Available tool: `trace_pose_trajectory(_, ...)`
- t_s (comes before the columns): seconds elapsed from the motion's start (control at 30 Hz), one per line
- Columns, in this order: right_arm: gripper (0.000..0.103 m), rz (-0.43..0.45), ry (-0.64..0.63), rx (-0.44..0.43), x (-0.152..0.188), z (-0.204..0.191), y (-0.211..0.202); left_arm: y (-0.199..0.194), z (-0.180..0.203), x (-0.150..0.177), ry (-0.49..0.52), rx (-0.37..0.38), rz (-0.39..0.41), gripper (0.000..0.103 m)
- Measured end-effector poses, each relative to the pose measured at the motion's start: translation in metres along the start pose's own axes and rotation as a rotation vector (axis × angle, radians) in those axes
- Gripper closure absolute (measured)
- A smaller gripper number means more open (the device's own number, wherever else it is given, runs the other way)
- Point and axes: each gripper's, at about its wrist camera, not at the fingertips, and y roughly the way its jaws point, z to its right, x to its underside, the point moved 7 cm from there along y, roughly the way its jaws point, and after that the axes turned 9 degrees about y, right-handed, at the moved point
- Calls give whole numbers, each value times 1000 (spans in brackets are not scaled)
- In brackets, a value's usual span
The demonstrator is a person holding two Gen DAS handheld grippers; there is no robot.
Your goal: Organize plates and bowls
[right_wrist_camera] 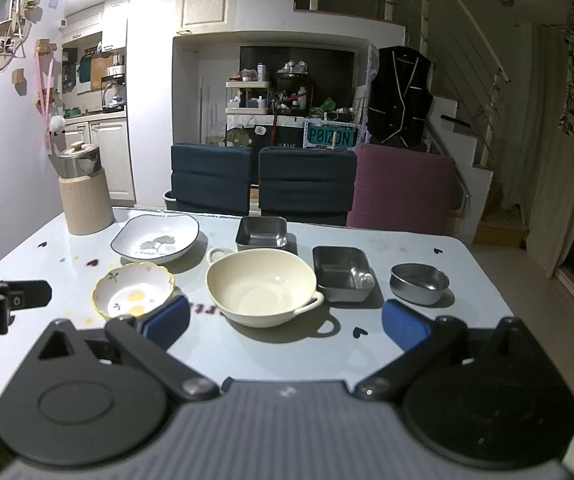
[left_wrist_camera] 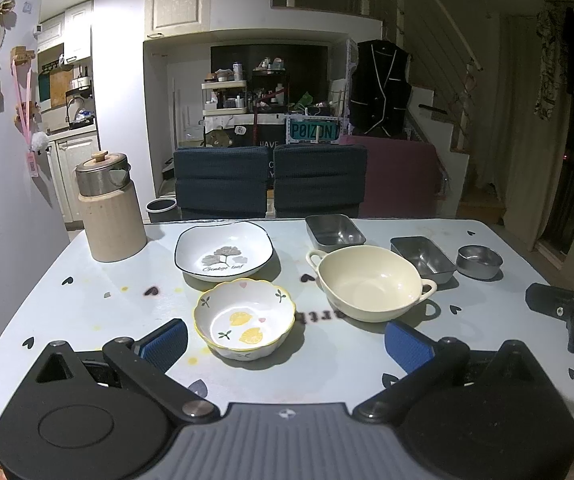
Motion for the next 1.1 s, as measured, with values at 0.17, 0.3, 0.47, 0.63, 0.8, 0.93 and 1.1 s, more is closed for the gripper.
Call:
trace_pose_trajectory(0.17, 0, -1, 0, 1, 0, 0, 0, 1, 3, 0, -1, -1, 0, 0)
trace_pose_trajectory(0.3, 0, -1, -1, 1, 0, 0, 0, 0, -1, 0, -2, 1, 0, 0)
trace_pose_trajectory(0.47, 0, -2, -1, 1, 0, 0, 0, 1, 2, 0, -3, 2, 1, 0)
trace_pose_trajectory(0.63, 0, -2, -1, 1, 1, -1, 0, 0, 0, 0, -3, 3, 0, 0)
trace_pose_trajectory(0.8, 0, -5, -3, 1, 3, -3, 2, 2, 3, 0, -4, 2, 1, 0)
trace_pose_trajectory(0.93, 0, -5, -3, 1, 4, -3, 1, 2, 4, 0, -4, 2, 0, 0)
trace_pose_trajectory(1.1, 0, -5, -3, 1, 4, -3, 2, 2, 2, 0, -6, 3, 1, 0)
